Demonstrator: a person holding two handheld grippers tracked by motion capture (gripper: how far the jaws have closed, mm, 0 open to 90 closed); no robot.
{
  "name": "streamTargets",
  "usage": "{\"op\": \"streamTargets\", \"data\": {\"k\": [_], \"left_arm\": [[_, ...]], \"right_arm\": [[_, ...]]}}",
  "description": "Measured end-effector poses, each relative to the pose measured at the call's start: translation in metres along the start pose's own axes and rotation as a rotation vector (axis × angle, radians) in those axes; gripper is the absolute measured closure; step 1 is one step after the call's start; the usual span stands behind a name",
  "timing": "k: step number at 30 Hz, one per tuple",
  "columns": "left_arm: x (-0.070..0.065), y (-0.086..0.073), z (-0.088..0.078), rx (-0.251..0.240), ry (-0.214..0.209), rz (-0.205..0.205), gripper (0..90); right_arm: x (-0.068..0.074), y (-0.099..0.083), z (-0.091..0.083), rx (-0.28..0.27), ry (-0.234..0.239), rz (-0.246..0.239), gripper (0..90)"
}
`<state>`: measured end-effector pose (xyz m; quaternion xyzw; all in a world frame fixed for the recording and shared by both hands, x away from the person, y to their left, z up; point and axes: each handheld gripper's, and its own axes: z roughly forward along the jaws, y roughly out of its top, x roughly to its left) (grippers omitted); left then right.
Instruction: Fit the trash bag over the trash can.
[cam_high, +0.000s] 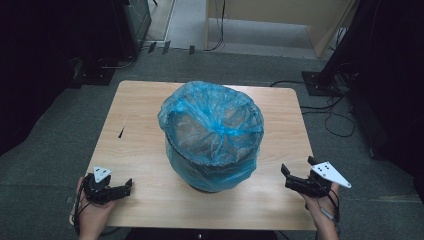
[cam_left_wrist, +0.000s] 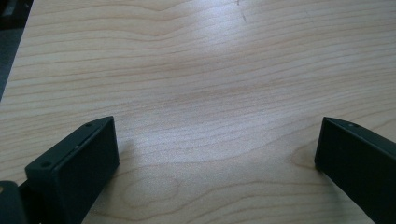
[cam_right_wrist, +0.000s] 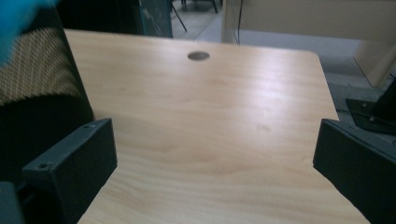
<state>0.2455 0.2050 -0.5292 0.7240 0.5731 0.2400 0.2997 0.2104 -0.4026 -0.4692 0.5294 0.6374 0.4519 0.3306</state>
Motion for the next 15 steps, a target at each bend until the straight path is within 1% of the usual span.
{"op": "streamTargets", "data": {"k": [1, 4, 8, 9, 15], "left_arm": [[0.000, 0.000, 0.000, 0.000, 0.000, 0.000, 0.1], [0.000, 0.000, 0.000, 0.000, 0.000, 0.000, 0.1], [0.000, 0.000, 0.000, 0.000, 0.000, 0.000, 0.1], [0.000, 0.000, 0.000, 0.000, 0.000, 0.000, 0.1], [0.000, 0.000, 0.000, 0.000, 0.000, 0.000, 0.1]], "right_arm": [[-0.001, -0.004, 0.001, 0.012, -0.004, -0.003, 0.0], [-0.005, -0.016, 0.004, 0.045, -0.004, 0.017, 0.0], [-0.010, -0.029, 0.007, 0.086, -0.020, 0.039, 0.0], [-0.011, -0.033, 0.008, 0.099, -0.032, 0.039, 0.0], [-0.019, -0.049, 0.014, 0.213, -0.067, 0.038, 0.0]]}}
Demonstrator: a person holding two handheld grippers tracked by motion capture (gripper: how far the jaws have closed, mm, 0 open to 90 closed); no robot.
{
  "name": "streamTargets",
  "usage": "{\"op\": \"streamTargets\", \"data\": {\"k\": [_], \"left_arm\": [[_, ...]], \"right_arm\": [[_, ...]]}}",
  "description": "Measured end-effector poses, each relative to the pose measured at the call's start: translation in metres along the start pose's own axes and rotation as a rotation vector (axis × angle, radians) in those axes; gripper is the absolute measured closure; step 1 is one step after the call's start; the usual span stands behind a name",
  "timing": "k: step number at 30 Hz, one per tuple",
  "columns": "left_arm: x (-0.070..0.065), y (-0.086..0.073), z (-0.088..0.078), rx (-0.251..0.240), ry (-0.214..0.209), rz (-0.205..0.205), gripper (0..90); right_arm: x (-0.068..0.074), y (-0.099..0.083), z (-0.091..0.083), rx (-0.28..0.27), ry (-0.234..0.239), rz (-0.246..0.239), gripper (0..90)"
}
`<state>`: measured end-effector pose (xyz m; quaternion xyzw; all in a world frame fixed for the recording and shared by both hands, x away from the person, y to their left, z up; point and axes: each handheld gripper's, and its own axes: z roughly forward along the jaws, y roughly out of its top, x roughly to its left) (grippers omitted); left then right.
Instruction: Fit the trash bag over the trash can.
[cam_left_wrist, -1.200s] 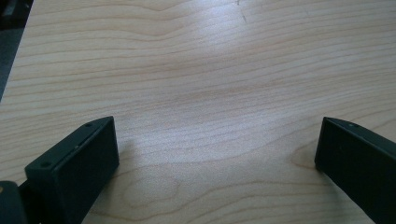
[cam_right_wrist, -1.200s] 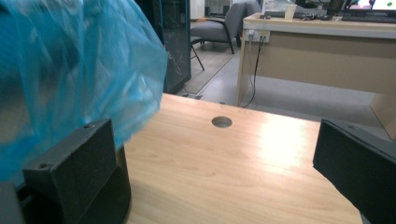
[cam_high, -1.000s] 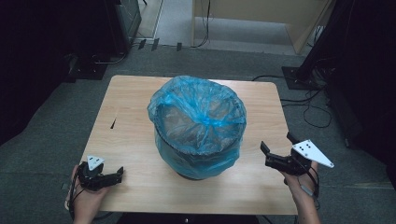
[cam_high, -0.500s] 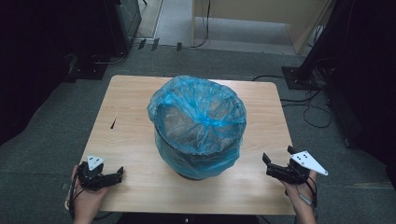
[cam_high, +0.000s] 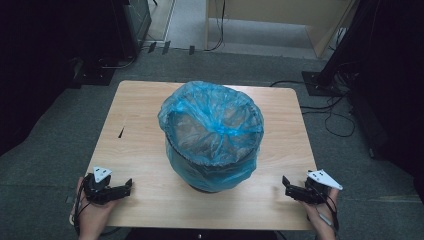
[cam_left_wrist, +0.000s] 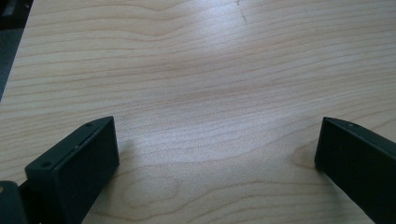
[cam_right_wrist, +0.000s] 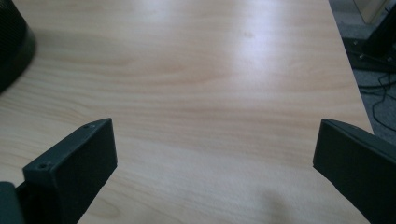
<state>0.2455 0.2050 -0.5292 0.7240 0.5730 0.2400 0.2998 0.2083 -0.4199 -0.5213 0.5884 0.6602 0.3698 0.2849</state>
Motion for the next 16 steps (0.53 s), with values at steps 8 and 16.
{"op": "streamTargets", "data": {"k": [8, 16], "left_arm": [[0.000, 0.000, 0.000, 0.000, -0.002, 0.000, 0.1], [0.000, 0.000, 0.000, 0.000, -0.002, 0.001, 0.0]], "right_arm": [[-0.002, -0.009, 0.010, 0.134, -0.038, -0.050, 0.0], [-0.004, -0.008, 0.015, 0.178, -0.020, -0.033, 0.0]]}}
